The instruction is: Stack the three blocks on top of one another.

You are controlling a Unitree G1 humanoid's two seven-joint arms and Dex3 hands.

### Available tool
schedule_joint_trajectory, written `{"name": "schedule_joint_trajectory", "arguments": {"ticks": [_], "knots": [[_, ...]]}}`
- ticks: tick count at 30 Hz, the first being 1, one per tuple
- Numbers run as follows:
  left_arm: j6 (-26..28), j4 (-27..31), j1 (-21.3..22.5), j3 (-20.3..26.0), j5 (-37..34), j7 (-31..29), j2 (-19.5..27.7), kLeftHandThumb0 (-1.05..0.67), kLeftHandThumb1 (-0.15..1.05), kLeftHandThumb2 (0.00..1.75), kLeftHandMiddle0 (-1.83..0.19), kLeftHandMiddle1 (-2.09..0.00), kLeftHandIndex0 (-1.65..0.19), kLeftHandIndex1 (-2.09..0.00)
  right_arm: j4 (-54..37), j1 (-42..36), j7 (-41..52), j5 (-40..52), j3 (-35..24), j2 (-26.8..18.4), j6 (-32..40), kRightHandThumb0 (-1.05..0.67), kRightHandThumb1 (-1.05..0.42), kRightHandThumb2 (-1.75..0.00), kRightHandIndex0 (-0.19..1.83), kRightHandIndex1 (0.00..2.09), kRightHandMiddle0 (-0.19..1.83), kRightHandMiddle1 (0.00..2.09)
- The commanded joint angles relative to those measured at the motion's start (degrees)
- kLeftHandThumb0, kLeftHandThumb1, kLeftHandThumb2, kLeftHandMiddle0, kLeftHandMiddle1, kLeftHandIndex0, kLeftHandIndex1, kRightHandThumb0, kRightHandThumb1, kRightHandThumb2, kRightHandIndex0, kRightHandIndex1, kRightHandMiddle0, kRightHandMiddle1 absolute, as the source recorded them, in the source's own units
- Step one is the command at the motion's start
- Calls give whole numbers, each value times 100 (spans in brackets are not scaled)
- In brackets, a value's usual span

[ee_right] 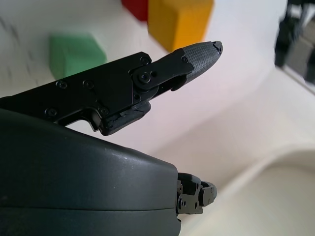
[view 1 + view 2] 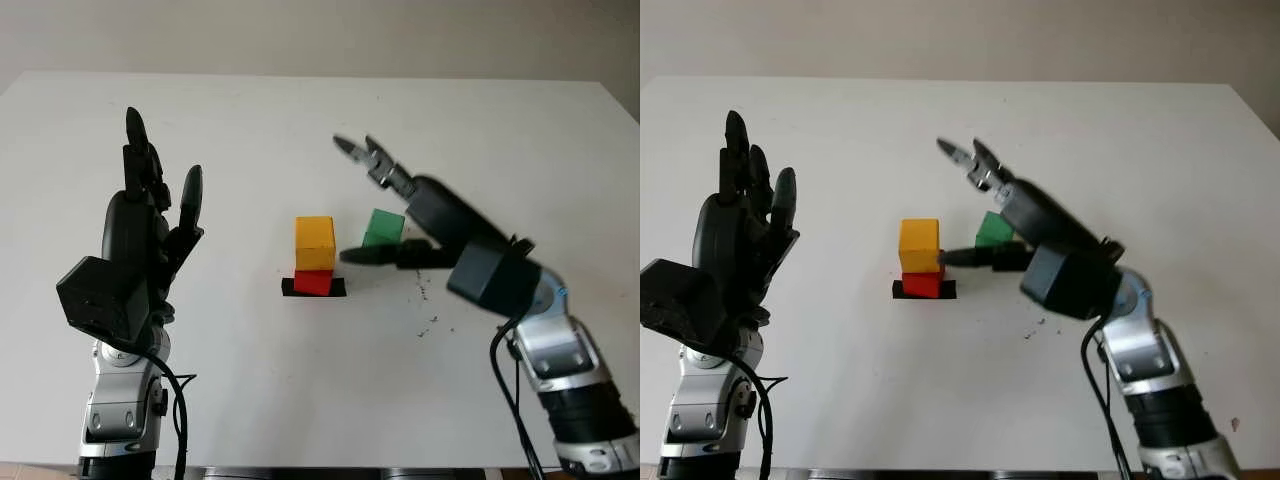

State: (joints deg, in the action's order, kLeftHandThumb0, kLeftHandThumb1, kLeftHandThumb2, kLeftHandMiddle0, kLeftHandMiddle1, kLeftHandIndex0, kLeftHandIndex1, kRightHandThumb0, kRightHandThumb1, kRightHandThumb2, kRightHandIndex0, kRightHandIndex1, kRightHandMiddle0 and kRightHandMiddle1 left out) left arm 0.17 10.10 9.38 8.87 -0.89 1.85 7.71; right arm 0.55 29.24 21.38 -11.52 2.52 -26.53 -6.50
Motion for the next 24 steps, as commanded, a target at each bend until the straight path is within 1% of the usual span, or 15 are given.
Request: {"name": "schedule_joint_trajectory", "arguments": {"ticks": [1,2,7,10,14,18,21,24], "knots": [[-35,10,-53,7,-12,-14,-14,-66,105,50,19,0,19,0,133,291,-62,-37,-135,-195,-172,-77,-94,-5,-13,5,1,18],[-34,2,-55,6,-6,-12,-10,-66,105,50,19,0,19,0,266,446,-15,32,-216,-295,-252,-76,-95,-5,-14,5,0,17],[11,0,-63,7,20,-3,6,-67,105,50,19,0,19,0,916,1089,367,84,-299,-841,-602,-79,-90,-4,-4,9,12,21],[10,5,-50,14,0,8,-13,-67,105,50,19,0,19,0,1599,1452,526,49,-218,-1086,-1275,-76,-87,-4,-2,9,16,22],[-13,16,-47,13,5,-16,16,-67,105,50,19,0,19,0,2514,2117,962,-340,147,-1478,-1880,-71,-86,-4,-4,7,20,21],[-21,34,-61,32,-10,-38,27,-66,105,50,19,0,19,0,3239,2631,1074,-898,593,-1618,-2485,-68,-84,-4,-1,7,28,22],[12,71,-72,47,-47,-73,36,-66,105,50,19,-1,19,0,3577,2924,771,-1631,1010,-1734,-3194,-66,-83,-5,1,7,31,22],[0,59,-57,65,-57,-74,37,-65,105,49,19,-2,19,0,3789,3166,386,-2386,1396,-1796,-3639,-63,-84,-5,2,7,32,20]]}}
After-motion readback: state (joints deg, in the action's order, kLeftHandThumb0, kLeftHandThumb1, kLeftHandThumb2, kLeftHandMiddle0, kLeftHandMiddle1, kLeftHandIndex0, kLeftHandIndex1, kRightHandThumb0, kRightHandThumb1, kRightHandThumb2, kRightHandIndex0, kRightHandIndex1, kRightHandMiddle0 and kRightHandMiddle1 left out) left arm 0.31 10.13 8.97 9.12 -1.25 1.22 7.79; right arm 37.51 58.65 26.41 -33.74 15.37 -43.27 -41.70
